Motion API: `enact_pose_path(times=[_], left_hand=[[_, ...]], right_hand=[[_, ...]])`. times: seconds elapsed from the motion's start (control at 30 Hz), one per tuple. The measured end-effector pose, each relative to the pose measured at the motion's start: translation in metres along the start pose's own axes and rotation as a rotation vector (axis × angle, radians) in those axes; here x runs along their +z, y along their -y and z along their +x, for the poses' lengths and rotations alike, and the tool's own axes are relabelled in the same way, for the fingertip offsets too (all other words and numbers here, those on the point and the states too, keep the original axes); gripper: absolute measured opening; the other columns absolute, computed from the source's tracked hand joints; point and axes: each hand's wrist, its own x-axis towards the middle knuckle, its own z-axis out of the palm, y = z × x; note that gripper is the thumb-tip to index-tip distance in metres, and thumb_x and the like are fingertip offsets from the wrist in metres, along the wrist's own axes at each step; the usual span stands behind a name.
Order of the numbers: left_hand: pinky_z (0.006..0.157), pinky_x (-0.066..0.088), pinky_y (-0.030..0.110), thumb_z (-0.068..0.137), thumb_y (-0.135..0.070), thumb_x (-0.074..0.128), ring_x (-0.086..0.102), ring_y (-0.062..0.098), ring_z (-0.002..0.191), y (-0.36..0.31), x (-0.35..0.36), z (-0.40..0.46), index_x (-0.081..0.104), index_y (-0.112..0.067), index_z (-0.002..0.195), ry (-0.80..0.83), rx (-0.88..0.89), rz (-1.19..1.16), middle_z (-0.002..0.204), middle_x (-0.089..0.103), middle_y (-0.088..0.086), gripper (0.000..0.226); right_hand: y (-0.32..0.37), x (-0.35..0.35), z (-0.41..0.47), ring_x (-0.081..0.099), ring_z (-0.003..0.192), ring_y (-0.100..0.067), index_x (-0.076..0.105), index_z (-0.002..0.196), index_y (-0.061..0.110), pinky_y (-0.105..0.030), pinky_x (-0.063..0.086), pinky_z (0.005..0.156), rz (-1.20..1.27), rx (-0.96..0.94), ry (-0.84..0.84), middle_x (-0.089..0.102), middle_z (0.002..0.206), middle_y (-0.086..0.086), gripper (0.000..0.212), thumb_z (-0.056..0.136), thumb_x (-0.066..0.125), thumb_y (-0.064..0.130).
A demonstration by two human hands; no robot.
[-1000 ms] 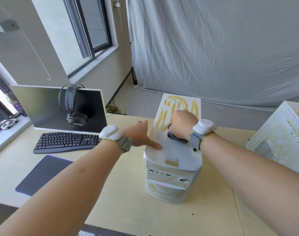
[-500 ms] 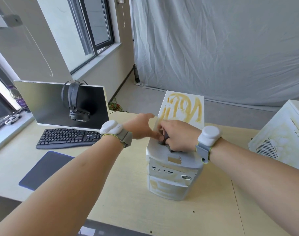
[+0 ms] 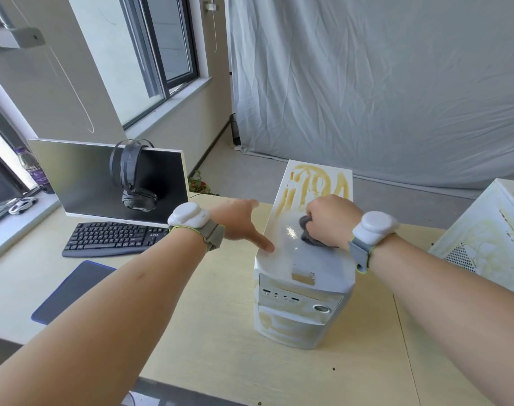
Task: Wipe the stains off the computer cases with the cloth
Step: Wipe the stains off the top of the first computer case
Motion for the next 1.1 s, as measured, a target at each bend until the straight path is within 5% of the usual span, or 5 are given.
enact_pose_path(times=[0.23,0.43,0.63,0.77,1.1], left_hand=[[0.117,0.031,0.039,0.056,-0.07,0.086,0.035,0.024,0.147,-0.002,0.01,0.005,0.02,-0.015,0.16,0.046,-0.021,-0.08,0.162,0.034,0.002,0.135],[0.113,0.034,0.035,0.042,-0.073,0.084,0.043,0.02,0.139,-0.006,-0.007,0.005,0.027,-0.021,0.158,0.071,-0.001,-0.185,0.154,0.045,-0.002,0.14],[0.117,0.033,0.039,0.059,-0.053,0.093,0.04,0.024,0.143,0.005,-0.006,-0.003,0.023,-0.022,0.16,0.113,0.001,-0.114,0.158,0.04,0.0,0.126],[0.117,0.032,0.039,0.062,-0.051,0.093,0.035,0.025,0.146,0.006,0.0,-0.006,0.02,-0.02,0.16,0.098,-0.006,-0.055,0.16,0.036,0.0,0.126],[0.112,0.035,0.039,0.058,-0.057,0.092,0.041,0.027,0.14,-0.004,-0.008,-0.005,0.028,-0.015,0.155,0.102,0.004,0.036,0.154,0.044,0.003,0.123]], right_hand=[[0.045,0.02,0.031,0.059,0.101,-0.032,0.064,0.092,0.013,-0.034,0.042,0.074,0.173,-0.08,-0.098,0.064,0.105,-0.01,0.023,0.095,0.047,0.029],[0.034,0.01,-0.008,0.06,0.087,-0.018,0.074,0.098,0.03,-0.034,0.051,0.077,0.324,-0.326,0.043,0.067,0.088,0.007,0.015,0.088,0.062,0.029],[-0.011,-0.007,-0.019,0.062,0.084,-0.012,0.078,0.092,0.026,-0.023,0.046,0.064,0.266,-0.15,0.15,0.069,0.085,0.011,0.014,0.079,0.074,0.029],[-0.006,-0.004,0.015,0.067,0.084,-0.031,0.073,0.079,0.012,-0.028,0.042,0.058,0.121,-0.015,0.032,0.069,0.08,-0.009,0.016,0.078,0.063,0.024],[0.038,0.008,-0.03,0.062,0.083,-0.018,0.074,0.091,0.026,-0.034,0.055,0.072,0.369,-0.192,0.049,0.068,0.084,0.006,0.015,0.081,0.066,0.033]])
